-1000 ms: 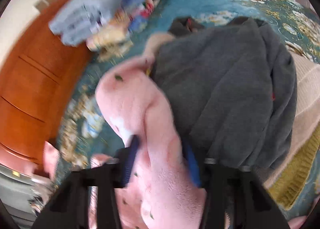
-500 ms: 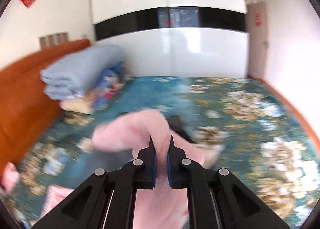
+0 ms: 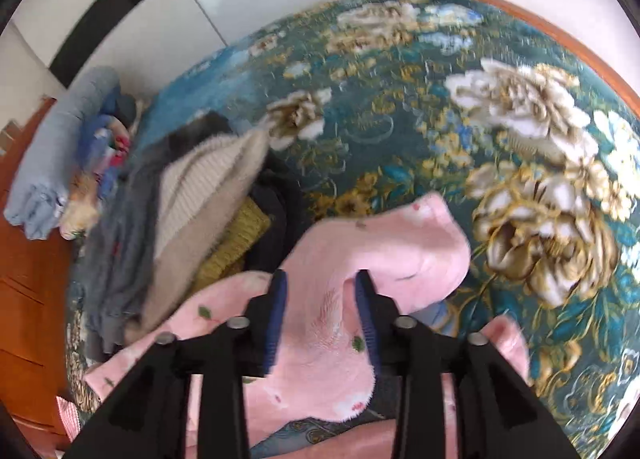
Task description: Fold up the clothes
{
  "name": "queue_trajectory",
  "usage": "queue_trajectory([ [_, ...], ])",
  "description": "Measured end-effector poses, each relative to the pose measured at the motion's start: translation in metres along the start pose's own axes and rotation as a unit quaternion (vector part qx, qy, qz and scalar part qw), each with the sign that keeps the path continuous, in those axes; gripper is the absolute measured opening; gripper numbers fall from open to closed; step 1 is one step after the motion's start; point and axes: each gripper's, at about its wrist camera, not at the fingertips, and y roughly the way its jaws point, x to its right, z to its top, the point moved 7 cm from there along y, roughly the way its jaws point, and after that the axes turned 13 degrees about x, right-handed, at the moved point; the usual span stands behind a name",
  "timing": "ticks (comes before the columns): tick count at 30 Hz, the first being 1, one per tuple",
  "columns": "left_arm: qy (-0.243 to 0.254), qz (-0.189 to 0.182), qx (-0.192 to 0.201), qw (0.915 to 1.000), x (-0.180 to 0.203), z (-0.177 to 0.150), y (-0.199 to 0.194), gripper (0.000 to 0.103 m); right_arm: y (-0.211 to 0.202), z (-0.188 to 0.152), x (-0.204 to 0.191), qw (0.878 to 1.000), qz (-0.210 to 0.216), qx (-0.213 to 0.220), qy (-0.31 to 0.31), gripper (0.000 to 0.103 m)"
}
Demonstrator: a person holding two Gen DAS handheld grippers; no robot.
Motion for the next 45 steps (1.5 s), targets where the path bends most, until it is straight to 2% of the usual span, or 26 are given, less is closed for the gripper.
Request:
queue_trajectory([
  [2,0.002,-0.001,0.001,1.0000,0.002,-0.001,-0.001,0.062,-0.020,0.010,0.007,1.000,0.002,0.014,-0.004,0.048],
  [4,0.002,-0.002,0.001,1.0000,0.003,-0.001,-0.002,0.062,-0.036,0.004,0.029,1.000,-0.011,0.009,0.001,0.055],
  [5,0.000,-0.003,0.001,1.0000,0.003,-0.002,-0.002,0.062,-0.041,-0.009,0.042,1.000,-0.019,-0.008,0.007,0.059],
  [9,-0.005,-0.005,-0.003,1.0000,0.004,-0.004,-0.005,0.062,-0.030,-0.081,0.081,0.993,-0.036,-0.109,0.011,0.060],
  [11,0.007,-0.007,0.001,0.9999,0.007,-0.005,-0.010,0.062,-0.025,-0.107,0.092,0.990,-0.052,-0.127,0.024,0.060],
  [13,0.017,-0.011,0.010,0.9997,0.009,-0.004,-0.016,0.062,-0.024,-0.120,0.094,0.988,-0.056,-0.134,0.044,0.042],
  [14,0.019,-0.011,0.014,0.9997,0.008,-0.003,-0.019,0.062,-0.022,-0.124,0.093,0.987,-0.059,-0.139,0.049,0.016],
  [15,0.020,-0.009,0.016,0.9996,0.007,-0.002,-0.021,0.062,-0.021,-0.128,0.094,0.985,-0.070,-0.150,0.052,0.004],
  [17,0.011,-0.012,0.016,0.9997,0.002,-0.001,-0.025,0.062,-0.023,-0.129,0.092,0.982,-0.079,-0.161,0.059,0.004],
  [19,-0.004,-0.021,0.021,0.9996,-0.004,0.003,-0.031,0.062,-0.035,-0.117,0.086,0.985,-0.077,-0.145,0.047,0.004],
  [22,-0.037,-0.032,0.027,0.9984,-0.015,0.009,-0.043,0.064,-0.072,-0.080,0.086,0.994,-0.071,-0.082,0.023,0.003],
  [25,-0.068,-0.041,0.027,0.9965,-0.022,0.014,-0.054,0.064,-0.116,-0.041,0.112,0.996,-0.073,-0.008,0.041,0.003],
  [27,-0.064,-0.044,0.038,0.9963,-0.022,0.020,-0.063,0.065,-0.138,-0.031,0.145,0.994,-0.092,0.022,0.059,0.003],
  [29,-0.055,-0.025,0.047,0.9971,-0.025,0.028,-0.069,0.065,-0.144,-0.048,0.182,0.989,-0.127,0.006,0.077,0.003],
  [31,-0.077,-0.018,0.051,0.9956,-0.037,0.038,-0.071,0.065,-0.140,-0.084,0.222,0.979,-0.167,-0.034,0.107,0.003],
  [34,-0.147,0.001,0.059,0.9873,-0.068,0.054,-0.074,0.067,-0.133,-0.145,0.268,0.959,-0.206,-0.084,0.175,0.003],
  [36,-0.198,0.020,0.059,0.9781,-0.090,0.059,-0.072,0.069,-0.131,-0.170,0.283,0.950,-0.215,-0.102,0.201,0.003],
  [39,-0.239,0.070,0.042,0.9676,-0.118,0.062,-0.061,0.069,-0.129,-0.173,0.287,0.951,-0.209,-0.106,0.204,0.003],
  [42,-0.254,0.093,0.028,0.9622,-0.136,0.068,-0.050,0.069,-0.128,-0.161,0.280,0.957,-0.197,-0.110,0.181,0.003],
  [45,-0.256,0.116,0.014,0.9597,-0.152,0.074,-0.042,0.069,-0.127,-0.157,0.280,0.958,-0.189,-0.115,0.181,0.003],
])
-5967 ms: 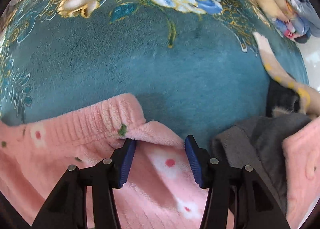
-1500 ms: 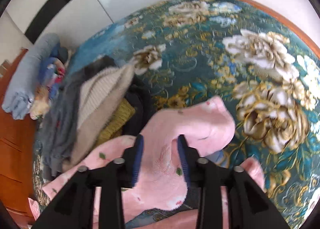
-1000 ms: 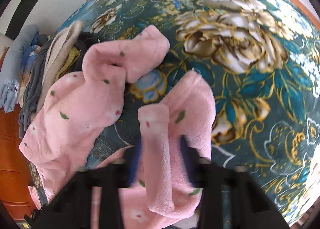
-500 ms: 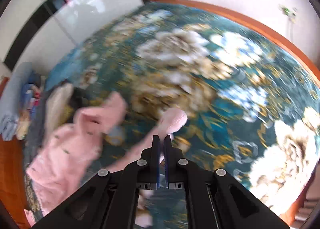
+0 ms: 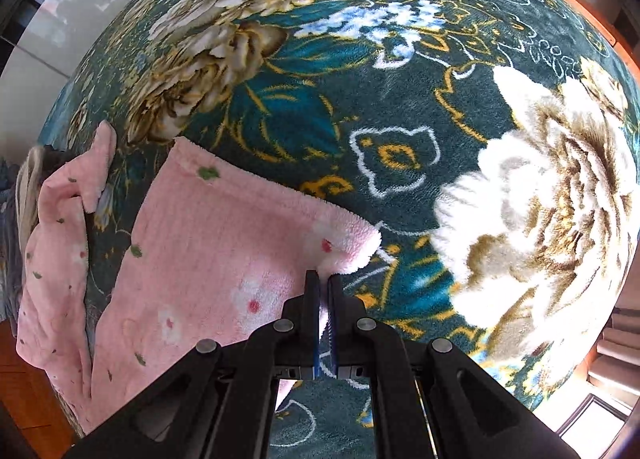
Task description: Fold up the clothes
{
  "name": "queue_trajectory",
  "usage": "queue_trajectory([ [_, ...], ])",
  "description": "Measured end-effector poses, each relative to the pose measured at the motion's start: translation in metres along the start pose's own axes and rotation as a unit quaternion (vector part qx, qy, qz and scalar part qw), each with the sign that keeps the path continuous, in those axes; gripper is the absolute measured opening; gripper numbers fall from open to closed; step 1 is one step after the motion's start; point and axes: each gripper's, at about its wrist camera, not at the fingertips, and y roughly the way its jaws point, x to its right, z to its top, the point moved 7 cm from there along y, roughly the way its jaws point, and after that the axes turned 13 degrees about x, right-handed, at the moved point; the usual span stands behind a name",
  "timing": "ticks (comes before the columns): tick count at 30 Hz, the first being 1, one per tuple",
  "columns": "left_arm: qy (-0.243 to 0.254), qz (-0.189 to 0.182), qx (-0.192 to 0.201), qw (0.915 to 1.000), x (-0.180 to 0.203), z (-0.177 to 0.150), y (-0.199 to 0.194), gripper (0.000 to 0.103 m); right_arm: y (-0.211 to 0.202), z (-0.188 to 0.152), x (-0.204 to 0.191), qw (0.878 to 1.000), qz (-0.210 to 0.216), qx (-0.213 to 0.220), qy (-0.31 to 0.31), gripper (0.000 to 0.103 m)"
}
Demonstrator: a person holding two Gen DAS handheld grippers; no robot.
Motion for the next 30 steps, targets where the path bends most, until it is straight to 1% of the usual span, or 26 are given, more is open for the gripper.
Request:
queue_trajectory([
  [2,0.012,-0.018,-0.024,0.9995,0.006,-0.005,0.009,0.069,0.002,-0.001,0.002,1.000,-0.002,-0.005,0.002,0.003],
  [3,0.021,-0.026,-0.027,0.9991,0.010,-0.007,0.010,0.069,0.003,-0.002,0.003,1.000,-0.004,-0.007,0.004,0.003],
  [7,0.065,-0.049,-0.024,0.9963,0.030,-0.014,0.012,0.069,0.011,-0.007,0.009,1.000,-0.012,-0.013,0.016,0.003],
  [10,0.085,-0.049,-0.030,0.9947,0.036,-0.017,0.019,0.067,0.008,-0.007,0.006,1.000,-0.019,-0.013,0.016,0.003],
  [12,0.096,-0.045,-0.036,0.9937,0.038,-0.021,0.025,0.059,0.006,-0.007,0.003,1.000,-0.020,-0.011,0.017,0.003],
  [13,0.102,-0.042,-0.040,0.9931,0.039,-0.022,0.028,0.046,0.004,-0.008,0.002,1.000,-0.020,-0.010,0.017,0.003],
  [14,0.107,-0.037,-0.044,0.9926,0.039,-0.024,0.031,0.035,0.003,-0.008,0.002,1.000,-0.021,-0.010,0.017,0.003],
  [15,0.109,-0.033,-0.043,0.9926,0.038,-0.024,0.033,0.030,0.002,-0.008,0.001,1.000,-0.022,-0.009,0.018,0.003],
  [17,0.110,-0.027,-0.039,0.9927,0.037,-0.023,0.034,0.011,-0.001,-0.007,0.001,0.999,-0.024,-0.010,0.024,0.003],
  [18,0.113,-0.024,-0.030,0.9928,0.036,-0.022,0.033,0.008,-0.002,-0.007,0.000,0.999,-0.025,-0.010,0.024,0.003],
  [19,0.120,-0.025,-0.012,0.9924,0.038,-0.019,0.029,0.006,-0.004,-0.007,-0.002,0.999,-0.026,-0.010,0.022,0.003],
  [21,0.136,-0.029,0.029,0.9899,0.044,-0.013,0.017,0.005,-0.011,-0.005,-0.006,1.000,-0.025,-0.003,0.015,0.003],
  [22,0.141,-0.041,0.051,0.9879,0.048,-0.010,0.009,0.004,-0.017,-0.003,-0.009,1.000,-0.022,0.004,0.012,0.003],
  [24,0.160,-0.063,0.102,0.9798,0.057,-0.004,-0.011,0.004,-0.035,0.008,-0.019,0.999,-0.004,0.034,0.009,0.003],
  [27,0.175,-0.079,0.154,0.9693,0.062,0.003,-0.036,0.004,-0.070,0.026,-0.037,0.996,0.028,0.080,-0.012,0.002],
  [29,0.177,-0.052,0.160,0.9699,0.057,0.007,-0.038,0.004,-0.083,0.031,-0.041,0.994,0.035,0.100,-0.028,0.002],
  [30,0.177,-0.036,0.160,0.9703,0.054,0.010,-0.039,0.004,-0.085,0.030,-0.038,0.994,0.032,0.103,-0.035,0.002],
])
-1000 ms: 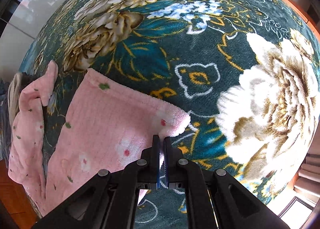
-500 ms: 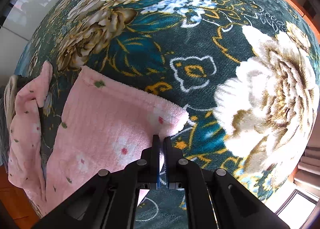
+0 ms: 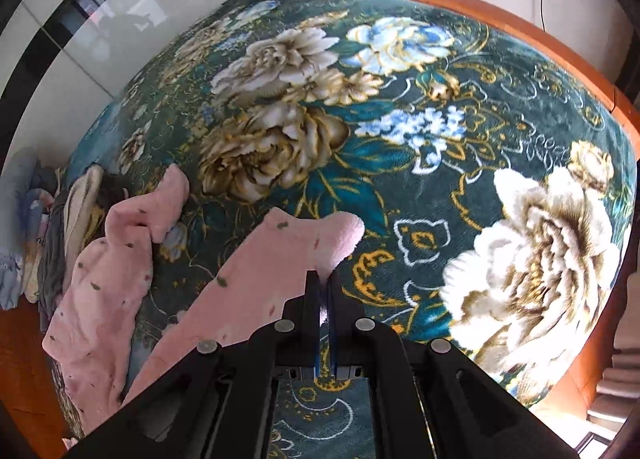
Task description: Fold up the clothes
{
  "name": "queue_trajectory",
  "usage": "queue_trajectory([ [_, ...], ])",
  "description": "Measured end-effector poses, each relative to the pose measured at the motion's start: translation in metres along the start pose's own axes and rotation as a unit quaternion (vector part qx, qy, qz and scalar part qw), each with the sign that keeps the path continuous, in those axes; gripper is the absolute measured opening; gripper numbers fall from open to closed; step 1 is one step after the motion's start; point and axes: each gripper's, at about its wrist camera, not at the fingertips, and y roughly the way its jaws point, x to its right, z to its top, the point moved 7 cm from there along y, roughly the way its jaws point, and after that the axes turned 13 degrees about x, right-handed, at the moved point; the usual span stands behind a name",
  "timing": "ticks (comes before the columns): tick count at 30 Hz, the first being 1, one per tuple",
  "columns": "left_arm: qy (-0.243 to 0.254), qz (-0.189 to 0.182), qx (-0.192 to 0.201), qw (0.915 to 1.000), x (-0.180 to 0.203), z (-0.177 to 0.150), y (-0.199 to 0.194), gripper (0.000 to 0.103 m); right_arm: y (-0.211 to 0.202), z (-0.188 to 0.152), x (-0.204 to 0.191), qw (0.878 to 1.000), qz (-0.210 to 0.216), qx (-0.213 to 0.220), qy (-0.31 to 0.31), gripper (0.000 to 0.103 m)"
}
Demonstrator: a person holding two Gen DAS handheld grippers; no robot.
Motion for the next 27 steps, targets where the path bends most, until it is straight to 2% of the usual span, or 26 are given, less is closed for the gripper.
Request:
queue_trajectory([
  [2,0.006,0.037,-0.044,0.9983,-0.008,-0.007,0.014,0.004,0.008,-0.023,0.022,0.999,-0.035,-0.032,-0.010,0.002],
  [5,-0.007,0.057,-0.079,0.9952,-0.018,-0.014,0.024,0.004,0.025,-0.071,0.066,0.990,-0.102,-0.094,-0.014,0.002],
  [7,0.002,0.061,-0.084,0.9946,-0.017,-0.015,0.024,0.004,0.032,-0.096,0.088,0.983,-0.131,-0.126,-0.004,0.002],
  [10,0.018,0.057,-0.080,0.9950,-0.010,-0.017,0.022,0.006,0.035,-0.107,0.101,0.980,-0.142,-0.140,0.001,0.002],
  [13,0.007,0.062,-0.081,0.9947,-0.008,-0.016,0.015,0.008,0.034,-0.100,0.095,0.981,-0.141,-0.136,-0.006,0.003],
  [15,0.001,0.072,-0.075,0.9945,-0.008,-0.014,0.009,0.017,0.031,-0.094,0.095,0.981,-0.146,-0.131,-0.001,0.003],
  [17,-0.009,0.079,-0.050,0.9956,-0.007,-0.008,-0.003,0.052,0.026,-0.089,0.098,0.982,-0.149,-0.118,0.008,0.008],
  [18,-0.012,0.078,-0.038,0.9961,-0.005,-0.006,-0.009,0.057,0.023,-0.087,0.100,0.982,-0.149,-0.112,0.012,0.012],
  [19,-0.011,0.077,-0.027,0.9966,-0.001,-0.006,-0.014,0.058,0.019,-0.084,0.102,0.983,-0.150,-0.104,0.018,0.015],
  [21,0.001,0.064,-0.013,0.9979,0.012,-0.006,-0.025,0.058,0.009,-0.076,0.104,0.985,-0.148,-0.081,0.030,0.030],
  [22,0.010,0.052,-0.008,0.9986,0.022,-0.008,-0.030,0.059,0.003,-0.072,0.105,0.986,-0.145,-0.069,0.034,0.033],
  [25,0.048,-0.002,-0.004,0.9988,0.065,-0.024,-0.045,0.059,-0.013,-0.058,0.093,0.991,-0.121,-0.034,0.034,0.035],
  [27,0.074,-0.045,-0.011,0.9962,0.095,-0.041,-0.054,0.060,-0.022,-0.052,0.079,0.994,-0.102,-0.014,0.034,0.036],
])
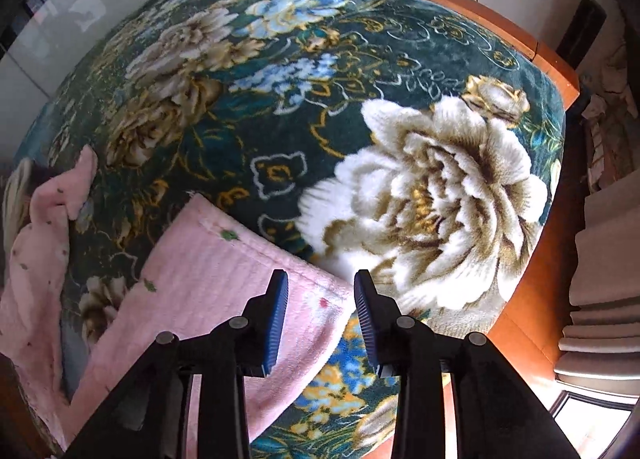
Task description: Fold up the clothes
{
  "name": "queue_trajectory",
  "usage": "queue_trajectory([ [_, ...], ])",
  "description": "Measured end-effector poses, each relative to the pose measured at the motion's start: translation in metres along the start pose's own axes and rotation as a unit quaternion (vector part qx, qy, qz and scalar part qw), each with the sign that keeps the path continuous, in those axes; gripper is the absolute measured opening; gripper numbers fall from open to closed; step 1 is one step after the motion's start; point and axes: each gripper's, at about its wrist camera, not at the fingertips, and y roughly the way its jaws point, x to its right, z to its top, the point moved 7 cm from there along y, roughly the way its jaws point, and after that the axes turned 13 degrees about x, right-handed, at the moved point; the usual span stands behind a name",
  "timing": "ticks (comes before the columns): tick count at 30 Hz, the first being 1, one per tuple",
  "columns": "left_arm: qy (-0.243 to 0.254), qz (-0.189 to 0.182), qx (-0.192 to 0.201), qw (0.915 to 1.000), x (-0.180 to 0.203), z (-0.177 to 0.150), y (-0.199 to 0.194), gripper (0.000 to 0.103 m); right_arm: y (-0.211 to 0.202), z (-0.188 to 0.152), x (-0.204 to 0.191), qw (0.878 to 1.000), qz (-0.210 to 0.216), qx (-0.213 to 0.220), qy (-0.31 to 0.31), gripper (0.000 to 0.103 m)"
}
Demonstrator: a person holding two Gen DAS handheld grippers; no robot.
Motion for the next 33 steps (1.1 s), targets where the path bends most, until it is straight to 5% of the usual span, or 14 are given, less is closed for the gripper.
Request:
queue_trajectory([
  [9,0.082,-0.136,-0.097,0.9825,0.141,-0.097,-0.026,0.061,-0.016,0.016,-0.096,0.992,0.122,0.020,-0.015,0.037],
  [11,0.106,-0.158,-0.112,0.9753,0.167,-0.119,-0.030,0.061,-0.007,0.015,-0.123,0.989,0.148,0.009,-0.024,0.045],
  [18,0.253,-0.185,-0.067,0.9472,0.210,-0.152,-0.036,0.062,0.052,-0.001,-0.212,0.978,0.198,-0.053,-0.043,0.049],
  [27,0.166,-0.136,-0.123,0.9691,0.169,-0.157,0.032,0.063,0.135,0.019,-0.297,0.973,0.208,-0.094,0.013,0.049],
  [33,0.147,-0.120,-0.150,0.9703,0.167,-0.173,0.051,0.063,0.172,0.026,-0.343,0.970,0.214,-0.106,0.043,0.050],
])
